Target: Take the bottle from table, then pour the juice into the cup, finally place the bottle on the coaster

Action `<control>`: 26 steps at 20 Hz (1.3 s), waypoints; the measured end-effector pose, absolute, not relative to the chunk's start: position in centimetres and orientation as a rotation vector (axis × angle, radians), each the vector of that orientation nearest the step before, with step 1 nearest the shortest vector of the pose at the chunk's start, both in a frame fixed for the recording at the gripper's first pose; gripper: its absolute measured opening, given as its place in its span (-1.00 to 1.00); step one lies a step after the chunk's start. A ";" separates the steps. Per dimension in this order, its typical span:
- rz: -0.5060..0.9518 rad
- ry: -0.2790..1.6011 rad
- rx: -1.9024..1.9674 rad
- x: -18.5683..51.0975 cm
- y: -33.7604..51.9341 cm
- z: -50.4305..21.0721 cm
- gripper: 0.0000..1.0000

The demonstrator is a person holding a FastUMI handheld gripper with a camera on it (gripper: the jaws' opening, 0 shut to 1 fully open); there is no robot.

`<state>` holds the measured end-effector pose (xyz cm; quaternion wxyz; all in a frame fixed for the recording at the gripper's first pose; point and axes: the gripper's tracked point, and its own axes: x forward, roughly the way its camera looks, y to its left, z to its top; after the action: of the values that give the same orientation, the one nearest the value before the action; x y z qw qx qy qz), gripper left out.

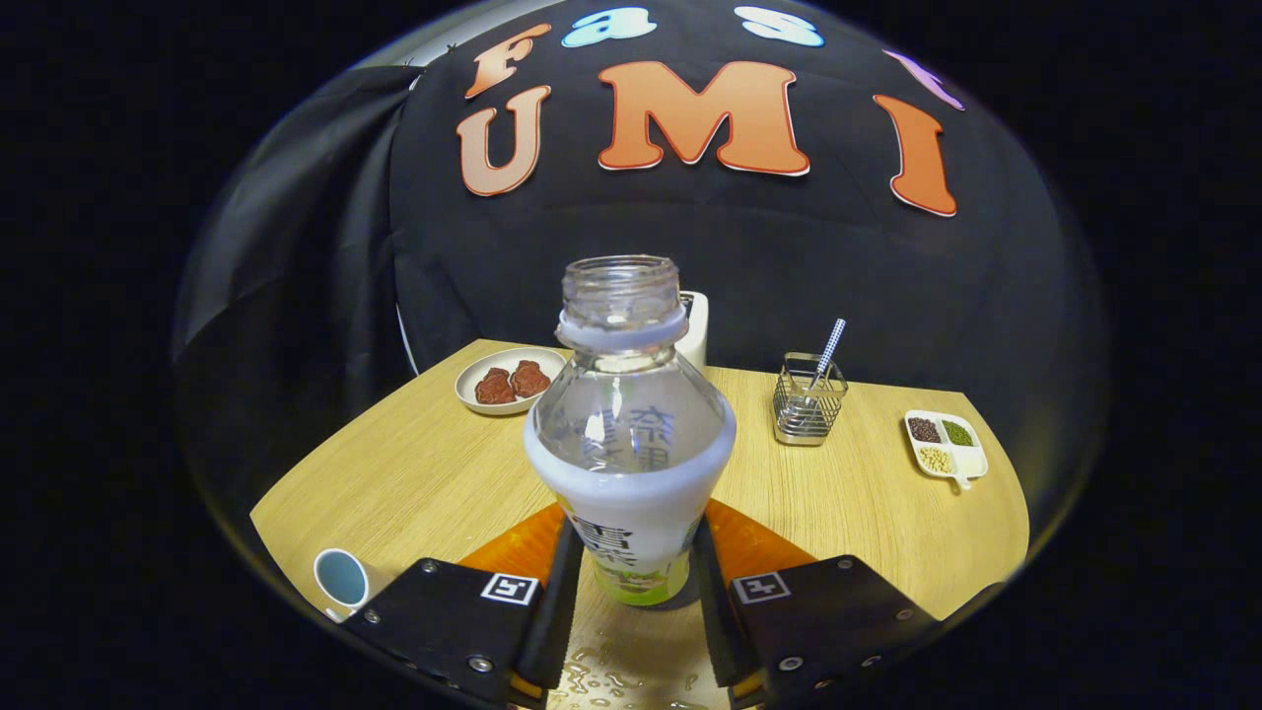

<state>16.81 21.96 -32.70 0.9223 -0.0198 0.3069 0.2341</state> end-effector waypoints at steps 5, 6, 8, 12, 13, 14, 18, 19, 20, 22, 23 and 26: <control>0.464 0.666 -0.057 17.9 22.2 -36.0 0.15; 0.452 0.674 -0.059 18.0 22.0 -36.6 0.14; 0.432 0.681 -0.067 18.2 21.6 -37.5 0.15; 0.422 0.695 -0.034 17.9 21.4 -38.0 0.20; 0.418 0.692 -0.024 17.8 21.3 -38.0 0.25; 0.416 0.697 -0.020 17.7 21.3 -38.1 0.27; 0.411 0.717 -0.004 16.8 20.9 -38.2 0.35; 0.409 0.724 0.002 16.4 20.6 -38.0 0.48; 0.403 0.729 0.005 16.0 20.4 -37.7 0.55; 0.392 0.724 0.008 15.5 19.9 -36.4 0.74; 0.387 0.707 0.015 15.2 19.7 -35.2 0.83; 0.364 0.646 0.018 14.4 18.4 -30.5 0.95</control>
<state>14.40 18.45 -30.54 0.9320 0.0089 0.3159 0.1778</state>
